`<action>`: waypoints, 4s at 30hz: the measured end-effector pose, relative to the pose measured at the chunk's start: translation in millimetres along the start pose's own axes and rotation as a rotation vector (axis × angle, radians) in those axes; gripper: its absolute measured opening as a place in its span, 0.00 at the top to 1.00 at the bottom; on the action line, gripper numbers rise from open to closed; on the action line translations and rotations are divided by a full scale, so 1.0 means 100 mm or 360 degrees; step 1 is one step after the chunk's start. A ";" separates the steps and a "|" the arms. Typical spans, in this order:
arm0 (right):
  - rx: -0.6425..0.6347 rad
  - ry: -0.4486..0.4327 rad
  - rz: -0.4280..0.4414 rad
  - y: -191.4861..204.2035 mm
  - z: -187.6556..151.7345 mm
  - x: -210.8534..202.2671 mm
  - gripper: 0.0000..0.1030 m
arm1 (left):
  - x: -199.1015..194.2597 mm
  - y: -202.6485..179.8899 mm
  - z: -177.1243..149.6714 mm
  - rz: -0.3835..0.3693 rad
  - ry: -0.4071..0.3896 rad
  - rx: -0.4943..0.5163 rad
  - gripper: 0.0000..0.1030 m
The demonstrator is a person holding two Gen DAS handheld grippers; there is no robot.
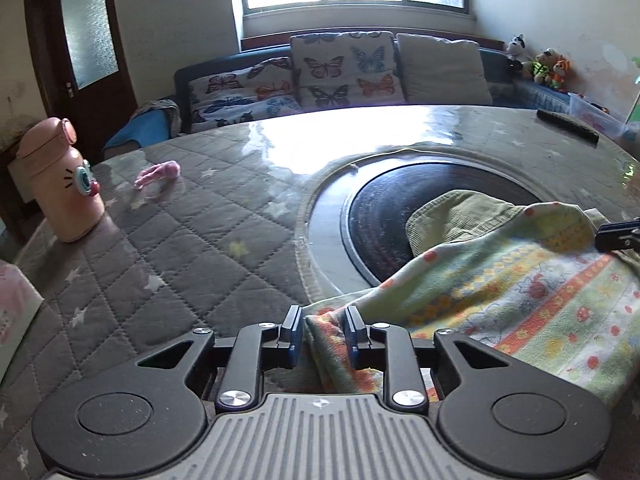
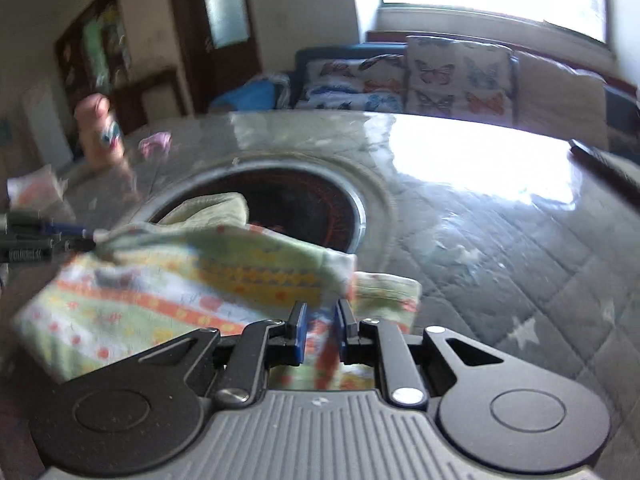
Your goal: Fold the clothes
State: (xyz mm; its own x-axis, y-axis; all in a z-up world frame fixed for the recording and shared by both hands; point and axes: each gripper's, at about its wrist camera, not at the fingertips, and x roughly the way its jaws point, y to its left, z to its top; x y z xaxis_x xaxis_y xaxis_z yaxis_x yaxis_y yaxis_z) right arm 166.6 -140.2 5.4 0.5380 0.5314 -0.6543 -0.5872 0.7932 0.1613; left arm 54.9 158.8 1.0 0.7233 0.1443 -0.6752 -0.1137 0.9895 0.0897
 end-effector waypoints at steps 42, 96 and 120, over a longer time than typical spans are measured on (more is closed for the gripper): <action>0.0118 -0.0115 -0.0187 0.07 -0.03 -0.18 0.98 | 0.27 -1.27 0.62 -0.0416 -0.0050 0.0262 0.66; -0.0306 -0.0069 0.0034 0.92 -0.56 -0.23 0.00 | -0.41 -0.56 -0.47 -0.0070 -0.0062 0.0021 0.00; -0.0198 -0.0087 0.0136 0.68 -0.53 -0.38 0.00 | -0.23 -0.11 -0.39 0.0074 -0.0013 -0.0233 0.00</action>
State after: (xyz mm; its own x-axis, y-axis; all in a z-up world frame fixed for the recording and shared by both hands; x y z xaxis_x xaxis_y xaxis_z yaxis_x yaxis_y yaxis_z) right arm 74.6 -122.3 2.5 0.5131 0.6136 -0.6002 -0.7009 0.7032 0.1198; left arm 12.8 144.4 -12.7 0.7205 0.1908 -0.6667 -0.2448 0.9695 0.0128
